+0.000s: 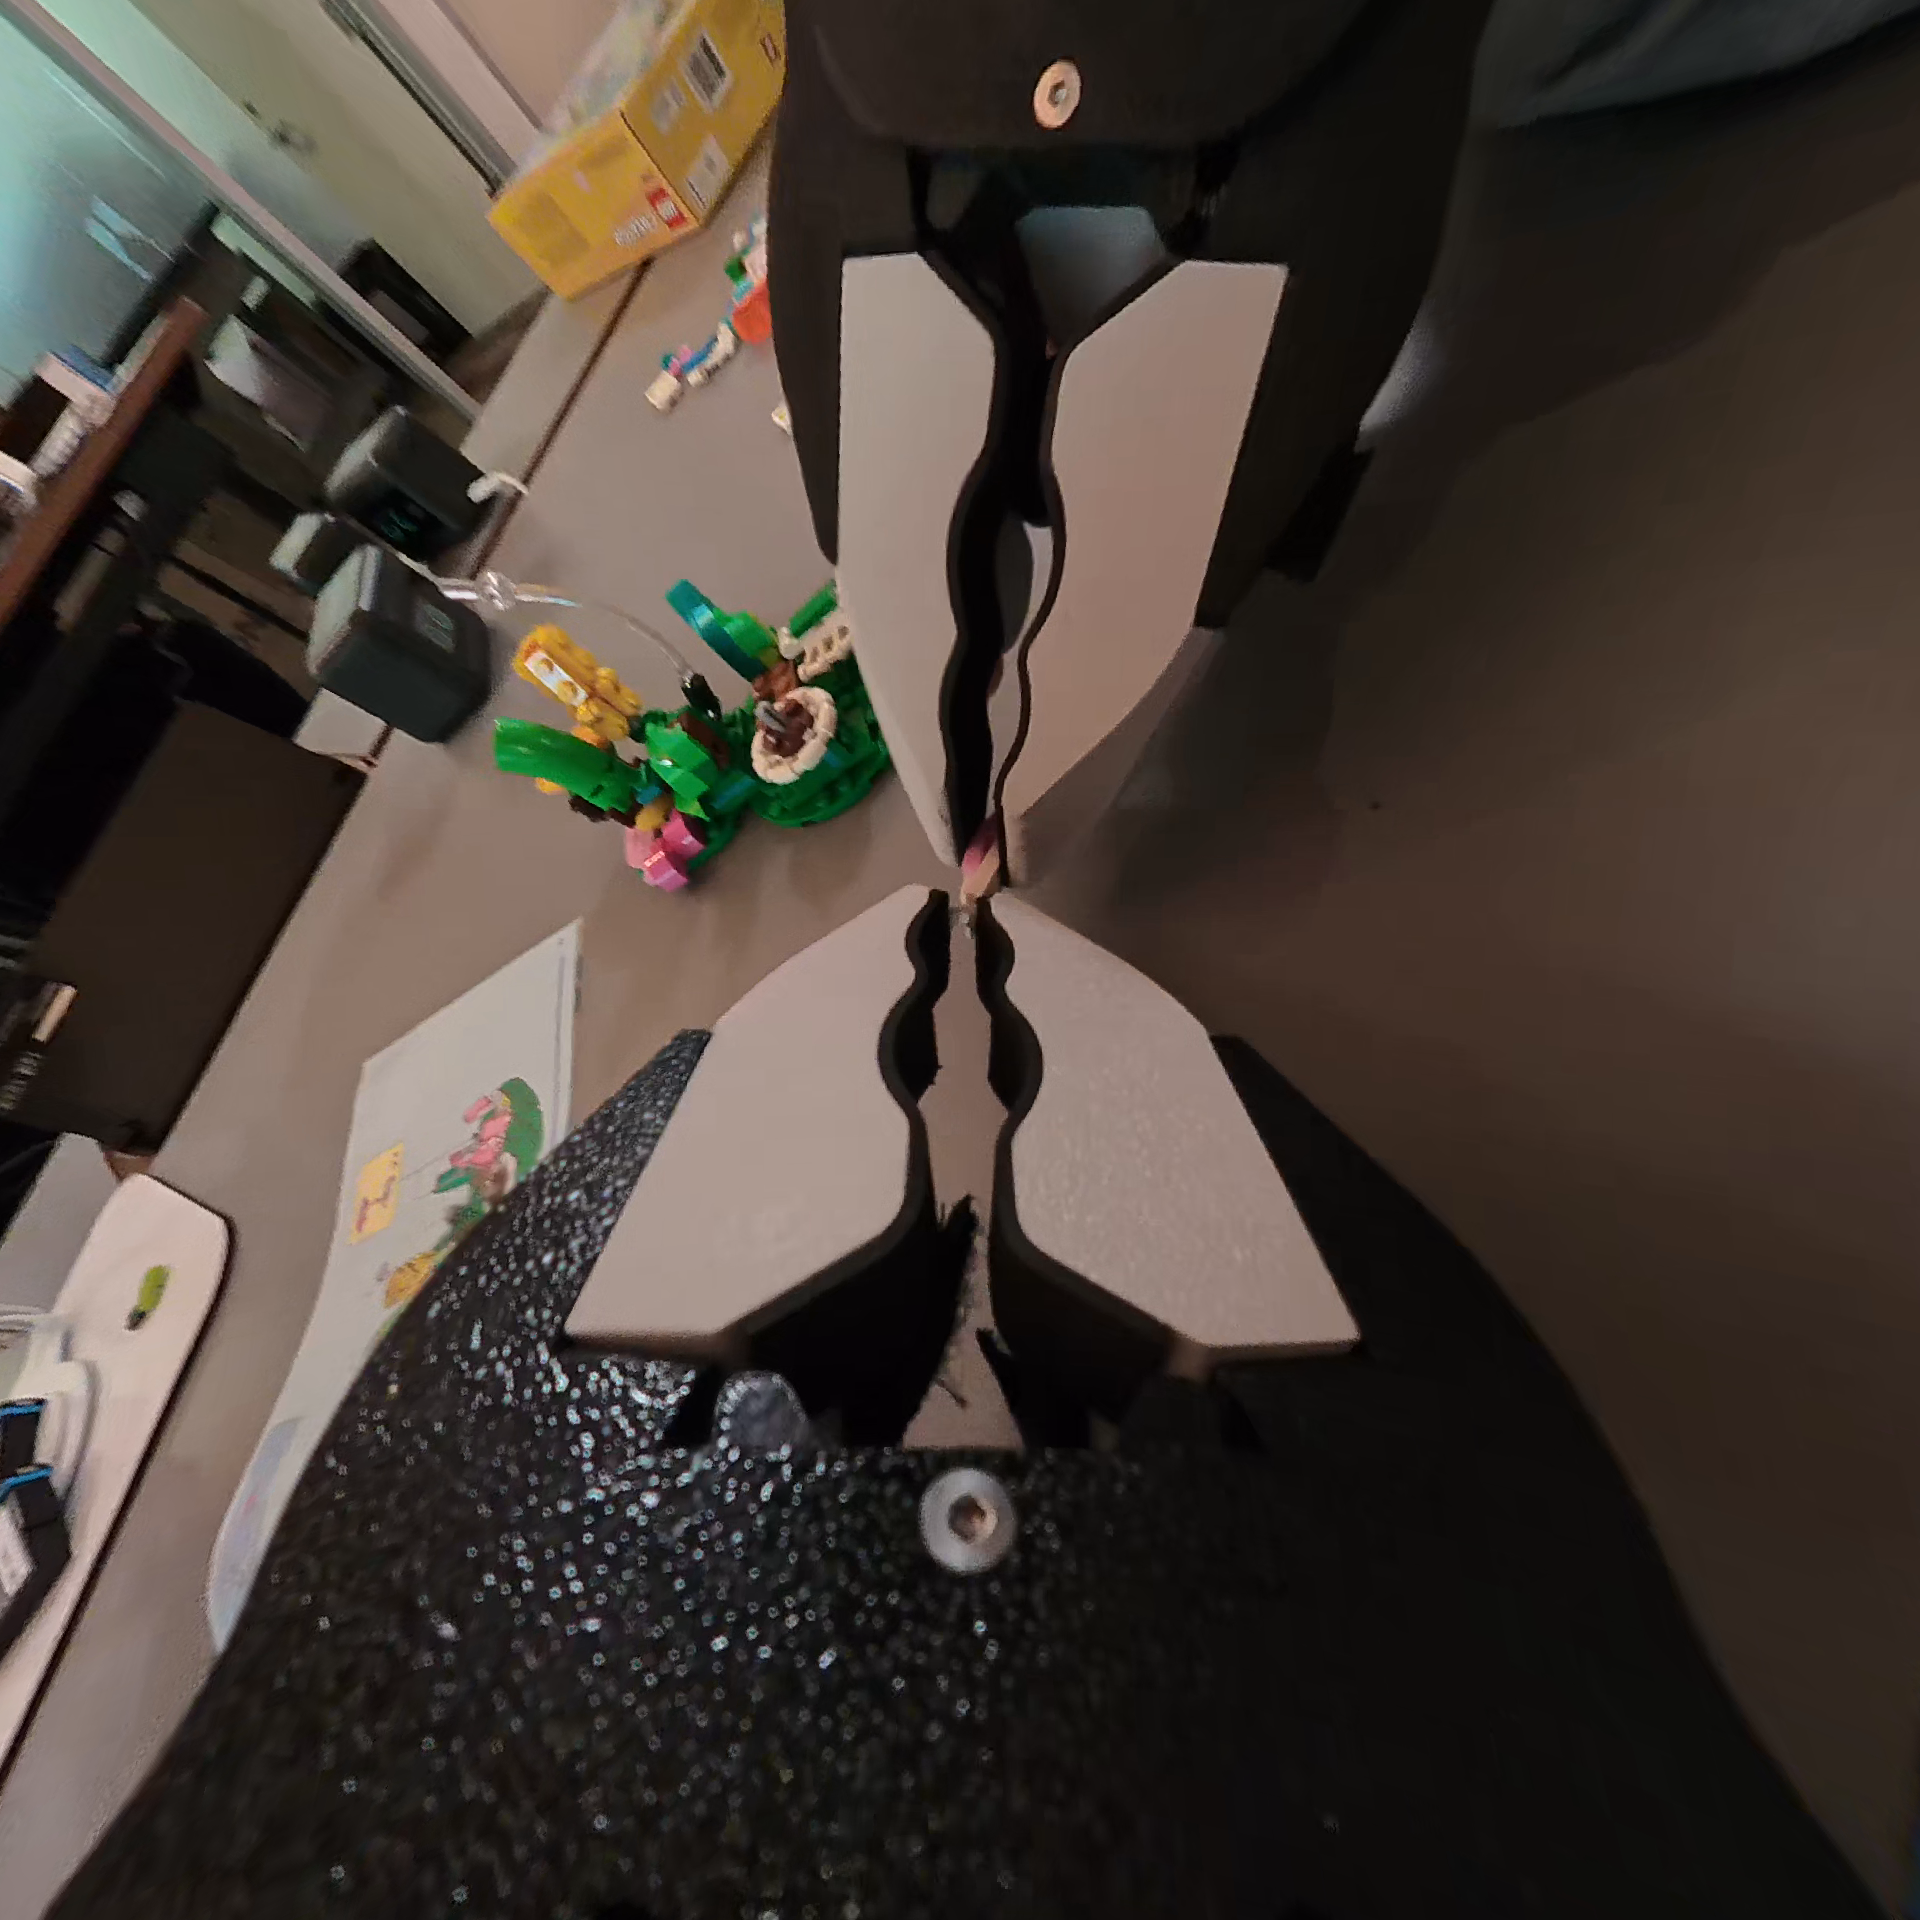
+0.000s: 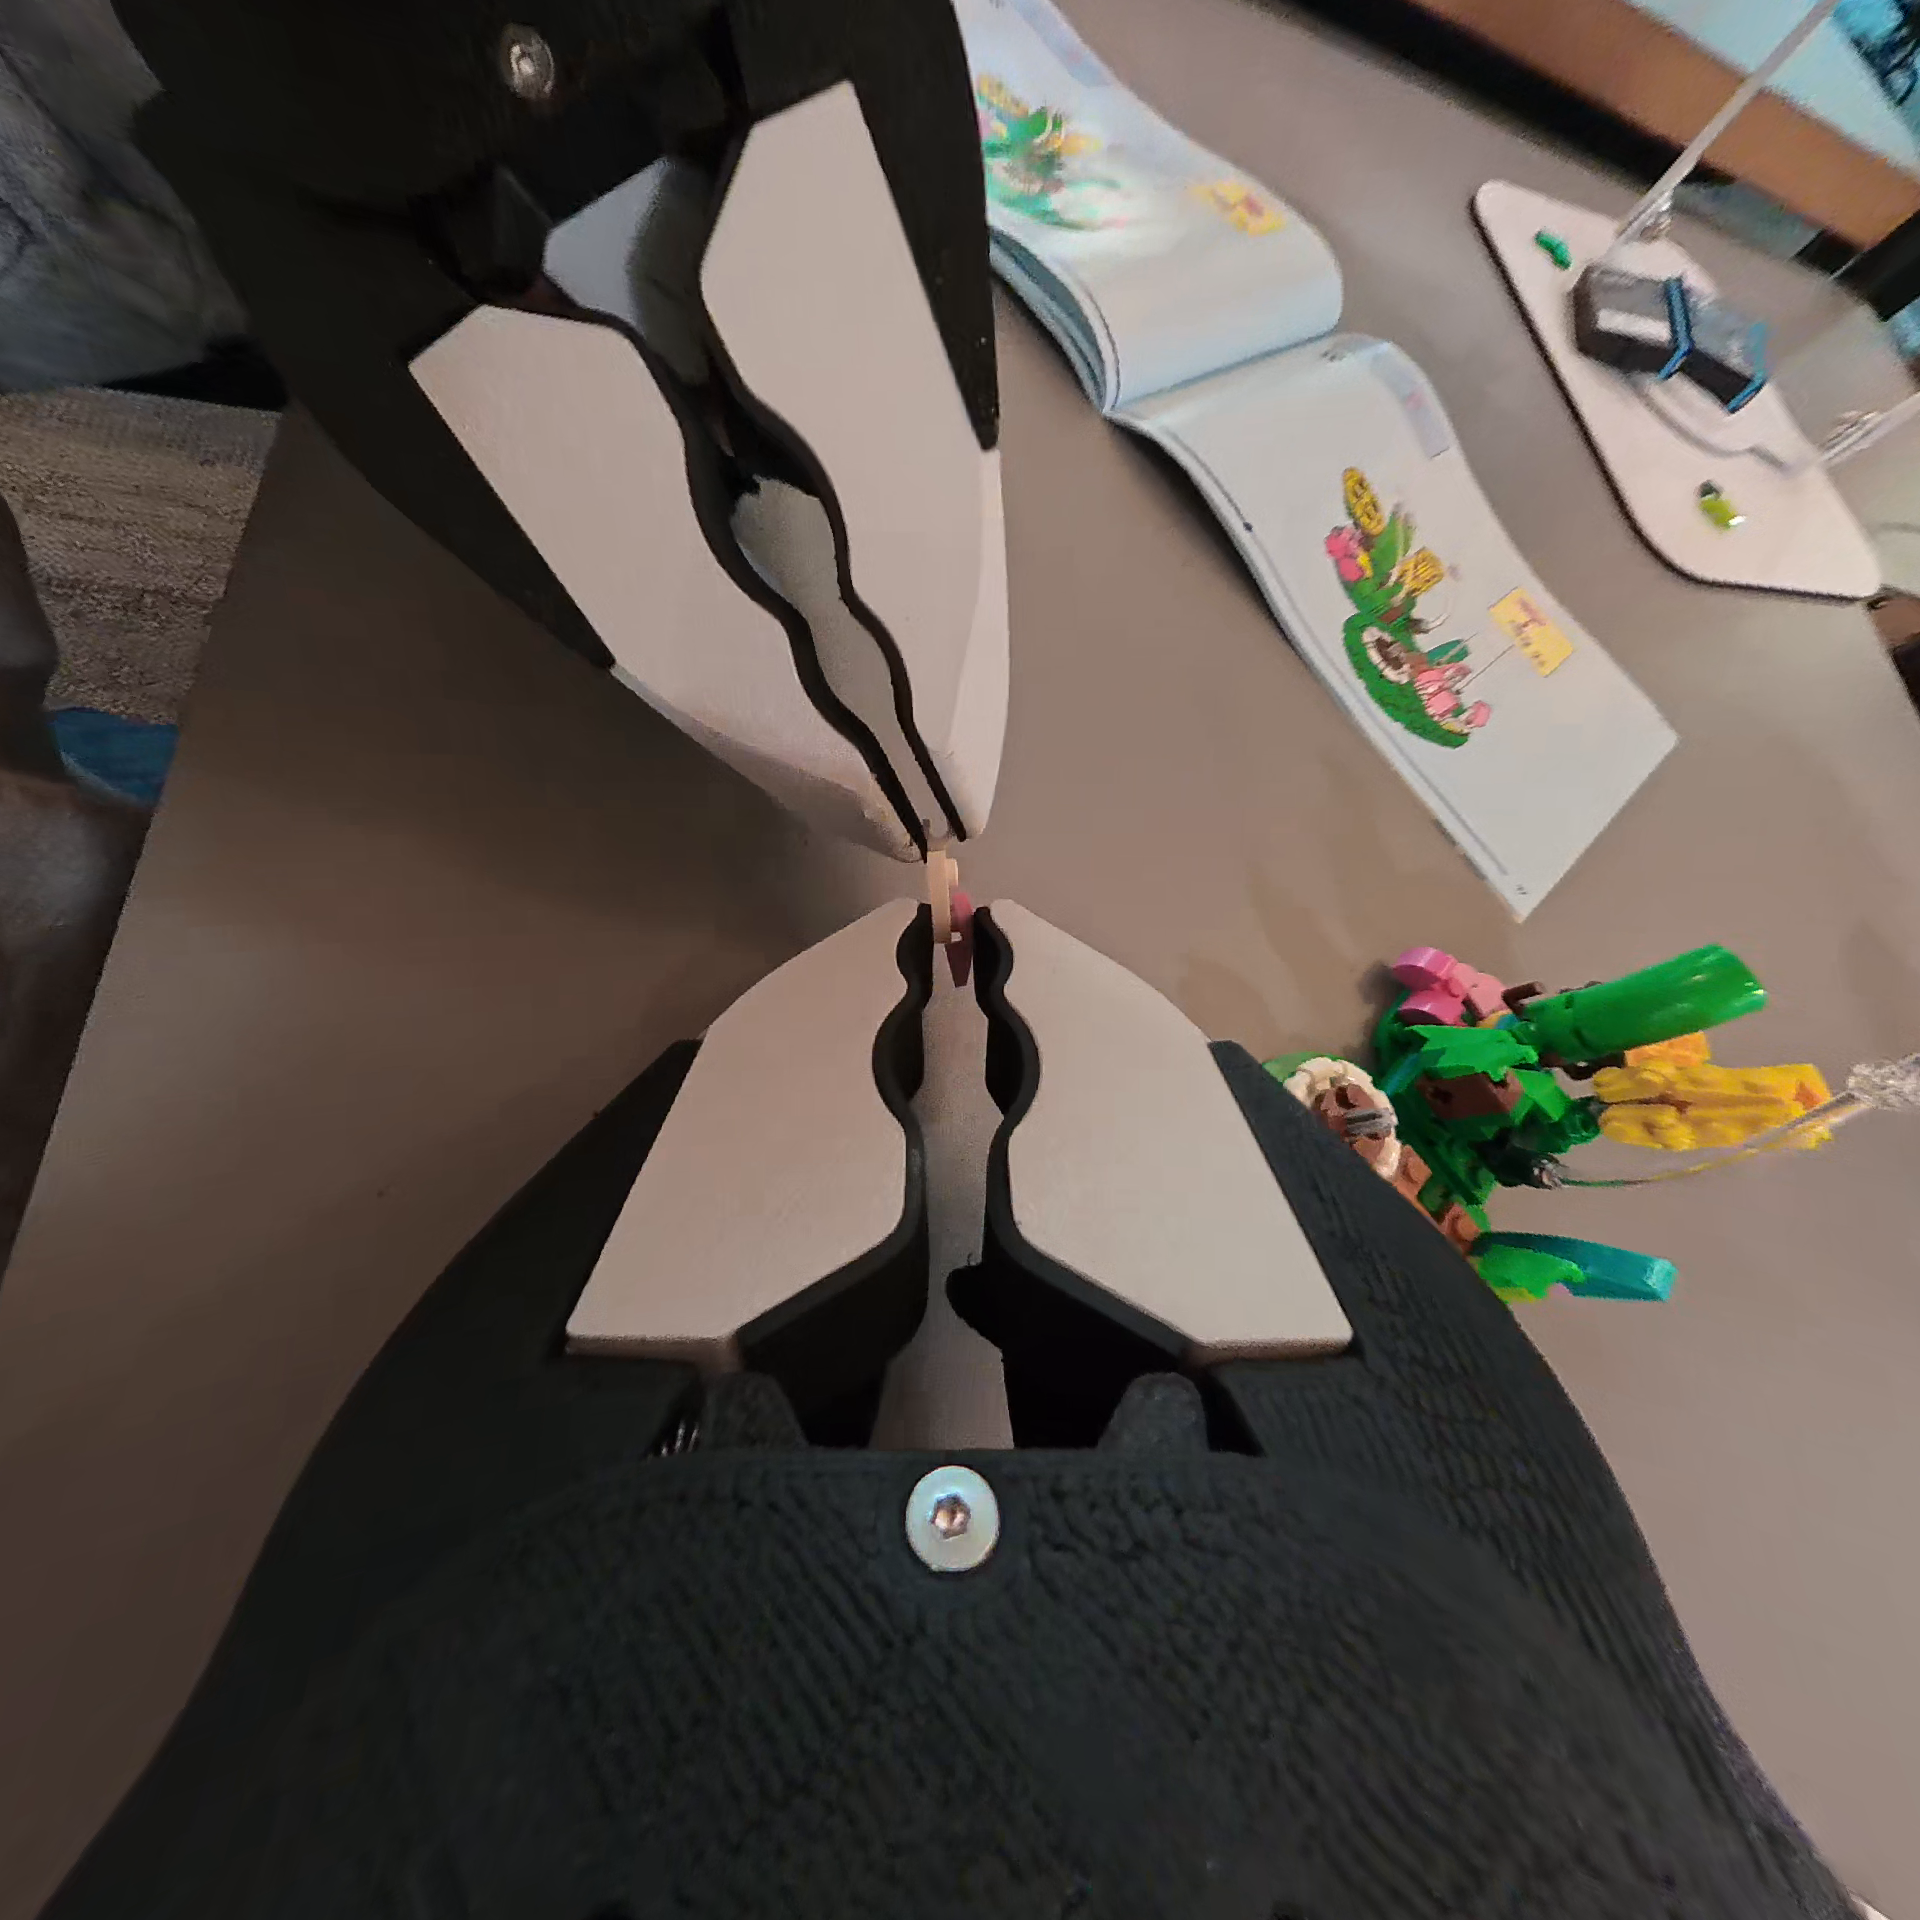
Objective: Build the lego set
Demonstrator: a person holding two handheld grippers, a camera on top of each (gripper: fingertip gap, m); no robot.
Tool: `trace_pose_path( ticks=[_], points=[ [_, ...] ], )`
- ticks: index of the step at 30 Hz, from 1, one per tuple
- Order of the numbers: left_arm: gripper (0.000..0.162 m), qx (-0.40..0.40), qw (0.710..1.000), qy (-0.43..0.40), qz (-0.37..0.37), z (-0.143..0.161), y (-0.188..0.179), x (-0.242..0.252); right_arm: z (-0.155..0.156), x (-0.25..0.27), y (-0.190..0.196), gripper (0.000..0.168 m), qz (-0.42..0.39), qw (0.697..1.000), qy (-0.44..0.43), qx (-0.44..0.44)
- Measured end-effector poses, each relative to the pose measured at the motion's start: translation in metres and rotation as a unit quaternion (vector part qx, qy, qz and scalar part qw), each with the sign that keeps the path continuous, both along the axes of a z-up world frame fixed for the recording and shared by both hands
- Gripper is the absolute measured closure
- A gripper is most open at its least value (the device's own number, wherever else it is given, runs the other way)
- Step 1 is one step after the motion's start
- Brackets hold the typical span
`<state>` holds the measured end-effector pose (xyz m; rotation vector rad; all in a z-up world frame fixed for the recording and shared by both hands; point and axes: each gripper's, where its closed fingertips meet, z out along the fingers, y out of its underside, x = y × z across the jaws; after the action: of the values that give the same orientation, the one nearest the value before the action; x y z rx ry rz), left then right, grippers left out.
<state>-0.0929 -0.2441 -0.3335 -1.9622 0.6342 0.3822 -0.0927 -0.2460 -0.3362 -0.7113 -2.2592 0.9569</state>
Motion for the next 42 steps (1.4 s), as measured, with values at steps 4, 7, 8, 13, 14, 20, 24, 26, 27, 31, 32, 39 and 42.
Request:
trace_pose_path(
  ticks=[4, 7, 8, 13, 14, 20, 24, 26, 27, 31, 32, 39, 42],
  points=[
    [0.157, 0.046, 0.999, 0.007, -0.015, 0.012, -0.001, 0.000, 0.009, 0.000, -0.001, 0.163, -0.003, 0.999, 0.021, -0.040],
    [0.157, 0.084, 0.996, -0.003, -0.022, 0.024, -0.002, 0.000, 0.021, 0.000, -0.002, 0.163, -0.008, 0.995, 0.031, -0.090],
    [0.158, 0.093, 0.995, -0.006, -0.023, 0.027, -0.002, 0.000, 0.024, 0.000, -0.003, 0.164, -0.011, 0.994, 0.035, -0.101],
    [0.158, 0.114, 0.993, 0.001, -0.030, 0.033, -0.004, 0.001, 0.032, 0.000, -0.003, 0.164, -0.007, 0.994, 0.084, -0.072],
    [0.158, 0.110, 0.993, 0.001, -0.032, 0.033, -0.004, 0.001, 0.031, 0.001, -0.003, 0.164, -0.002, 0.994, 0.093, -0.056],
    [0.157, 0.060, 0.997, 0.016, -0.037, 0.014, -0.001, 0.005, 0.014, 0.006, 0.000, 0.164, 0.023, 0.997, 0.069, 0.024],
    [0.157, -0.001, 0.999, -0.028, -0.043, 0.001, 0.000, 0.009, 0.003, 0.012, 0.001, 0.164, 0.037, 0.999, -0.001, 0.023],
    [0.157, -0.017, 0.998, -0.023, -0.051, -0.004, -0.001, 0.011, -0.002, 0.015, 0.002, 0.164, 0.054, 0.998, -0.013, 0.042],
    [0.157, -0.021, 0.998, -0.017, -0.053, -0.005, -0.001, 0.012, -0.003, 0.015, 0.002, 0.164, 0.063, 0.996, -0.010, 0.055],
    [0.157, -0.010, 0.999, -0.017, -0.045, -0.001, -0.001, 0.011, 0.001, 0.013, 0.003, 0.163, 0.105, 0.983, 0.080, 0.129],
    [0.157, -0.001, 0.999, -0.019, -0.042, 0.002, -0.001, 0.010, 0.005, 0.011, 0.003, 0.164, 0.114, 0.973, 0.122, 0.158],
    [0.156, 0.044, 0.999, 0.008, -0.013, 0.014, 0.003, 0.003, 0.020, 0.001, 0.004, 0.163, 0.119, 0.928, 0.245, 0.256],
    [0.156, 0.055, 0.998, 0.031, -0.008, 0.017, 0.004, 0.001, 0.023, -0.003, 0.003, 0.163, 0.111, 0.926, 0.259, 0.251]
  ],
)
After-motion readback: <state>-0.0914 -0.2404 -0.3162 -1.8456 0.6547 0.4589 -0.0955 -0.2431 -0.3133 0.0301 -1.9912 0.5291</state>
